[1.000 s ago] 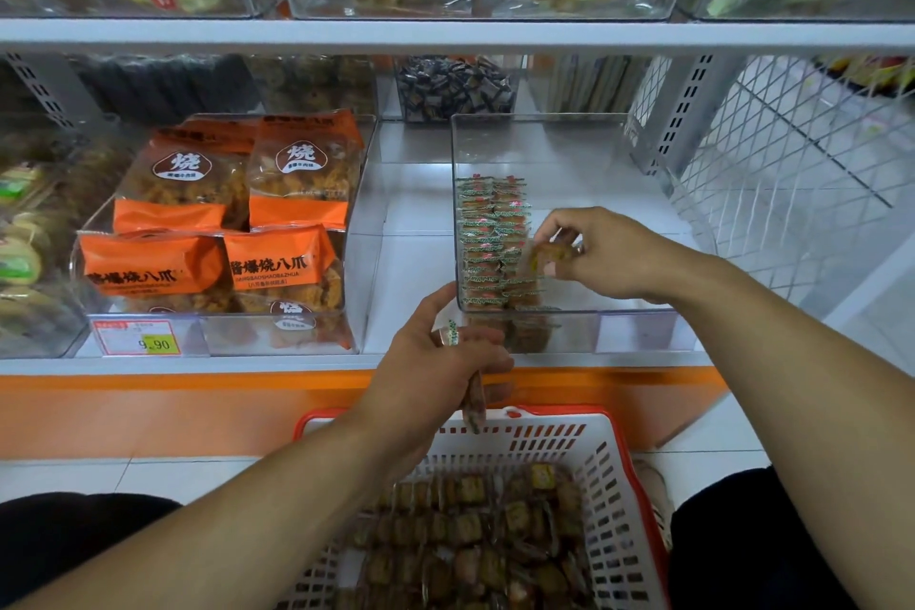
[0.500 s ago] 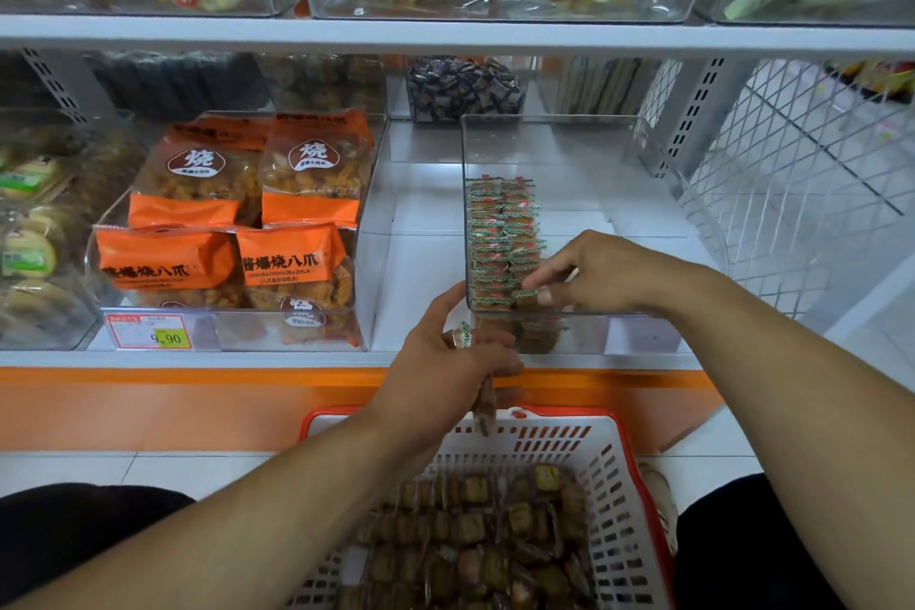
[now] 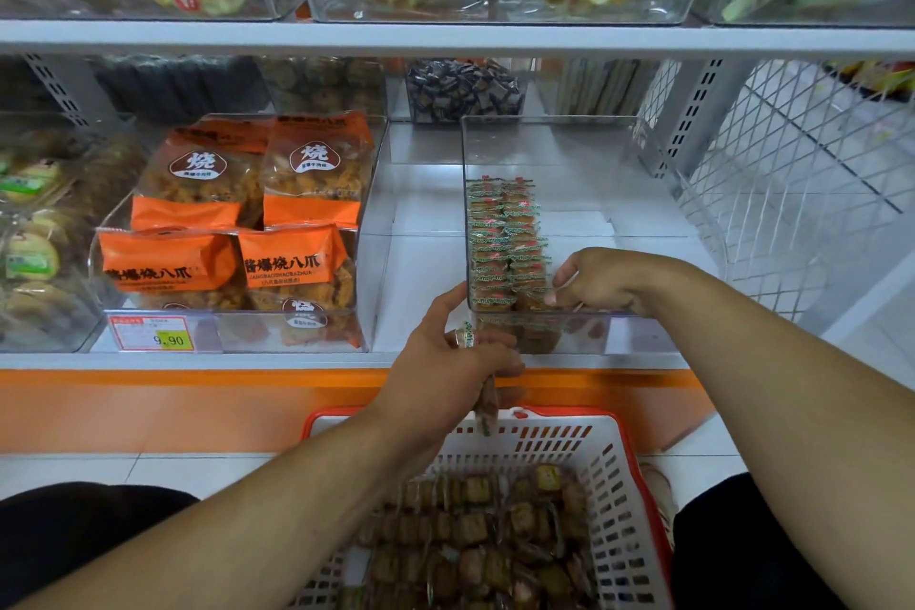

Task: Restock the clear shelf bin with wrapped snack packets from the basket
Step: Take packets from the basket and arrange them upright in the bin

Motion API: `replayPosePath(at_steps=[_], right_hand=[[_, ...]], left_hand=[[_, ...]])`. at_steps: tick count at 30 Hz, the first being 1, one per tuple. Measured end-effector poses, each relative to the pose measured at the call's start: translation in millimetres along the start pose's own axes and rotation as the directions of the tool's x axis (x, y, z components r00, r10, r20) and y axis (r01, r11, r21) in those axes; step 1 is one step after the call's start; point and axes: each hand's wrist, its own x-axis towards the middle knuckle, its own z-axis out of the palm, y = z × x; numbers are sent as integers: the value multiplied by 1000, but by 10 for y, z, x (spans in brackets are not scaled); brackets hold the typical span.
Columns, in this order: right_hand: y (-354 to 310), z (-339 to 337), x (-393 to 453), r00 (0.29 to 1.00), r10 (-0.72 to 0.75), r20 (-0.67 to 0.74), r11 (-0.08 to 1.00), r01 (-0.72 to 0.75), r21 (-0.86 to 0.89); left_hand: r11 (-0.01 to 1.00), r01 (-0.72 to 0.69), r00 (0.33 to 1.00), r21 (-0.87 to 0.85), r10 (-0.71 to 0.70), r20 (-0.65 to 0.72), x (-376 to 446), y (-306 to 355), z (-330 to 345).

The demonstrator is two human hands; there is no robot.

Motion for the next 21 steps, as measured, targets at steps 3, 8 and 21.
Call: replayPosePath(at_steps=[3,8,21], right_hand=[[-43,28,48,999,34,40,999,-35,28],[-83,63,68,999,27,25,999,-26,-34],[-465,401,-1043,762,-646,-53,761,648,42]], left_hand=[[1000,15,1000,-8,-15,2,-13,21,4],[999,35,999,14,-35,-4,-20,58,-5],[929,30,979,-368,-102,-178,-110,408,-95]])
